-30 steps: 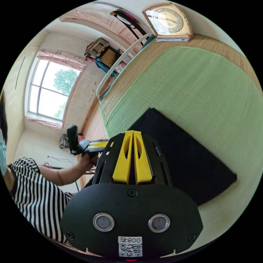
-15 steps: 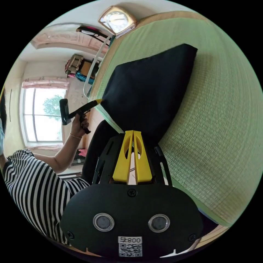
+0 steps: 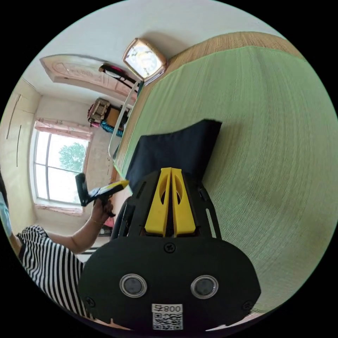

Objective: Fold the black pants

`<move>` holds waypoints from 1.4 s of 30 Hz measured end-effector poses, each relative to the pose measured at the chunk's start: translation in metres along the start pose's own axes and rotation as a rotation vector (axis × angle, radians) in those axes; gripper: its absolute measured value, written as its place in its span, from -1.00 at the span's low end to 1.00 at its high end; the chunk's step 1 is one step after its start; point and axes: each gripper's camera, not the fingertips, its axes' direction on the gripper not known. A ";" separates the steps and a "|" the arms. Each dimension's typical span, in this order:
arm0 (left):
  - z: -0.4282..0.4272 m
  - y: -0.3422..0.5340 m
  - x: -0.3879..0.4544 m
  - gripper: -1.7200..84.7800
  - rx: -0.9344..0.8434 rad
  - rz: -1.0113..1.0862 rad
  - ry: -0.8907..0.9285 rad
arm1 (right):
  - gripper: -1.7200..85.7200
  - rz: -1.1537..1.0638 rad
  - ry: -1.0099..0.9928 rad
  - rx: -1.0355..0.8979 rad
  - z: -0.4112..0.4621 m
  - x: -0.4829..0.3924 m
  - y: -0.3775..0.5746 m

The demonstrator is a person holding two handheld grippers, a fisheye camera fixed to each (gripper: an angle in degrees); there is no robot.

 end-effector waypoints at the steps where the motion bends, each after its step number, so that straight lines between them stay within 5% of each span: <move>1: 0.003 -0.003 0.002 -0.96 -0.007 0.012 0.000 | -0.96 0.017 0.008 0.026 -0.005 0.010 -0.011; 6: 0.020 -0.011 0.008 -0.96 -0.057 0.046 0.036 | -0.96 0.158 0.013 -0.003 -0.005 0.065 -0.032; 12: 0.045 -0.015 0.020 -0.94 -0.115 0.062 0.284 | -0.96 0.100 -0.131 0.010 -0.033 0.081 -0.003; 19: 0.102 -0.008 0.016 -0.87 -0.224 -0.125 0.587 | -0.96 0.063 -0.221 -0.231 -0.026 0.083 0.103; 22: 0.123 -0.008 0.010 -0.82 -0.241 -0.200 0.678 | -0.96 0.167 -0.331 -0.155 -0.034 0.105 0.126; 30: 0.151 -0.012 -0.011 -0.87 -0.196 -0.337 0.778 | -0.90 0.220 -0.340 -0.128 -0.071 0.142 0.138; 42: 0.155 -0.019 -0.029 -0.90 -0.130 -0.326 0.895 | -0.77 0.356 -0.641 -0.110 -0.060 0.177 0.143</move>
